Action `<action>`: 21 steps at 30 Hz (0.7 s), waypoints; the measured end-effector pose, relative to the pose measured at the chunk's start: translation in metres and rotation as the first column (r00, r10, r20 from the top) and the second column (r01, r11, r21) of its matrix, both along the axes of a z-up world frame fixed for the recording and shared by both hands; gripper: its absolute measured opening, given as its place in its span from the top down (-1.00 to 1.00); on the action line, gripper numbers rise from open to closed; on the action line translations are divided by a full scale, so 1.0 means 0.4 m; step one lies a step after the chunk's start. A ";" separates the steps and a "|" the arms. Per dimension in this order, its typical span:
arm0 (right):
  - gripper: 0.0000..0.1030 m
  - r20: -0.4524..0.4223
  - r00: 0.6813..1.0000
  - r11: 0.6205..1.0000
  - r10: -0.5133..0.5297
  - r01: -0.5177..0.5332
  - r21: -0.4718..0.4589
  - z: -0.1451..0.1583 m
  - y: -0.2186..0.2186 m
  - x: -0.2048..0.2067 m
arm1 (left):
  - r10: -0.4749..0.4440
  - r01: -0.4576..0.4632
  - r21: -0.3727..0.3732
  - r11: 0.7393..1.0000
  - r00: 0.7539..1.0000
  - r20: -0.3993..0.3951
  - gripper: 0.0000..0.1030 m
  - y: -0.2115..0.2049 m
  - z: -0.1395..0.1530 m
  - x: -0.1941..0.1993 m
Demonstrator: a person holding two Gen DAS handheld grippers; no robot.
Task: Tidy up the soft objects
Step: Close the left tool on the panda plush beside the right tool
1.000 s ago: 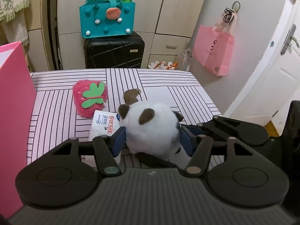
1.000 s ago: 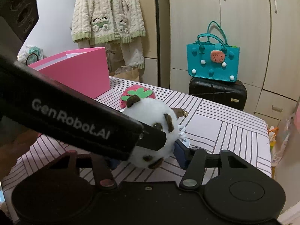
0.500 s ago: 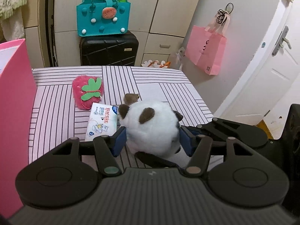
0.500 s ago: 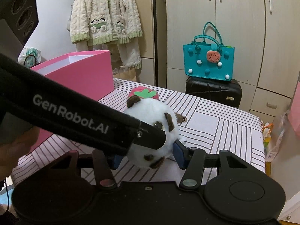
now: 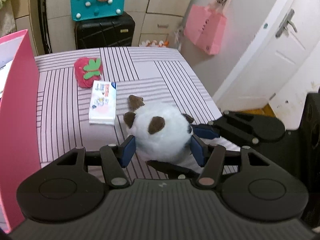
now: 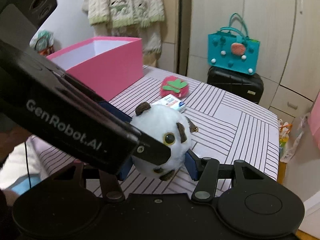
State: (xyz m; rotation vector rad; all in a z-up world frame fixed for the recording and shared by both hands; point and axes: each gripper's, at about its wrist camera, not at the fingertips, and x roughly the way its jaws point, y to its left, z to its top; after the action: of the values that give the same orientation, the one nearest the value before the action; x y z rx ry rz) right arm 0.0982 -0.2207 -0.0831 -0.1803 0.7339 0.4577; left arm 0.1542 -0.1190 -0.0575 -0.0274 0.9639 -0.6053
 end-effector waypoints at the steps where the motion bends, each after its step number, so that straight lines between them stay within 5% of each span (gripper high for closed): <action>1: -0.17 -0.004 1.000 1.000 0.013 -0.013 -0.011 0.008 0.005 -0.005 | -0.008 0.008 0.004 1.000 1.000 -0.006 -0.13 0.005 0.006 -0.007; 21: -0.17 -0.025 0.967 0.966 0.253 -0.254 -0.049 0.192 0.141 -0.105 | -0.018 0.018 -0.013 1.000 0.999 -0.040 -0.07 0.194 0.173 -0.143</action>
State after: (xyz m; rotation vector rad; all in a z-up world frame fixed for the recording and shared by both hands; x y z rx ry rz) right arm 0.0560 -0.1644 -0.0061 -0.3212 0.7443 0.6848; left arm 0.0970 -0.0415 0.0116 -0.0422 0.9998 -0.6292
